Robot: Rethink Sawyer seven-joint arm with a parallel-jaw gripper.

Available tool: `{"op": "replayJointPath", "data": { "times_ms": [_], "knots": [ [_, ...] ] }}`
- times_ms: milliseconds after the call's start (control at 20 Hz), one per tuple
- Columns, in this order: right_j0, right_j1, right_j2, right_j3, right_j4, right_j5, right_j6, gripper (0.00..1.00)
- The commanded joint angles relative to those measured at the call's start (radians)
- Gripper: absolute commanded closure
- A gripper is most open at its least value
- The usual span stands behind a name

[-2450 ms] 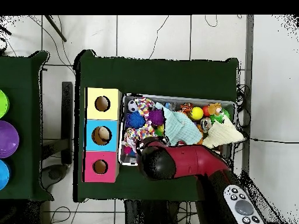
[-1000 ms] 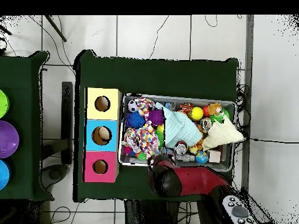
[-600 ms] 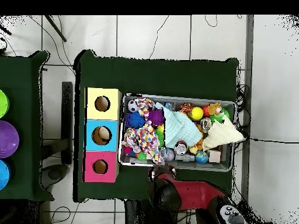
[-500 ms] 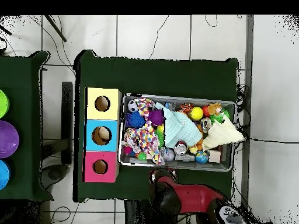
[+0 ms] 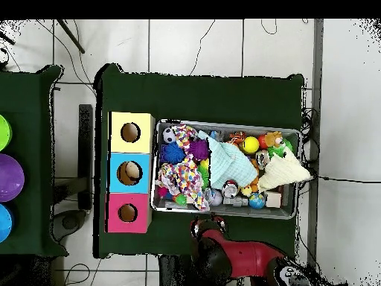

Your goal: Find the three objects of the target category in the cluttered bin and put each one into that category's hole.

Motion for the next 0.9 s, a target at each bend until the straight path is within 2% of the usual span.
{"op": "replayJointPath", "data": {
  "times_ms": [50, 150, 250, 400, 700, 900],
  "knots": [
    [-0.032, 0.05, 0.05, -0.071, 0.006, 0.065, 0.12, 0.0],
    [-0.037, 0.03, 0.065, -0.071, 0.015, 0.097, 0.112, 0.0],
    [-0.049, -0.028, 0.094, -0.056, 0.034, 0.169, 0.094, 0.0],
    [-0.057, -0.086, 0.121, -0.045, 0.051, 0.225, 0.082, 0.0],
    [-0.077, -0.145, 0.162, -0.048, 0.062, 0.308, 0.067, 0.0],
    [-0.098, -0.137, 0.183, -0.06, 0.05, 0.321, 0.061, 0.0]
  ]
}}
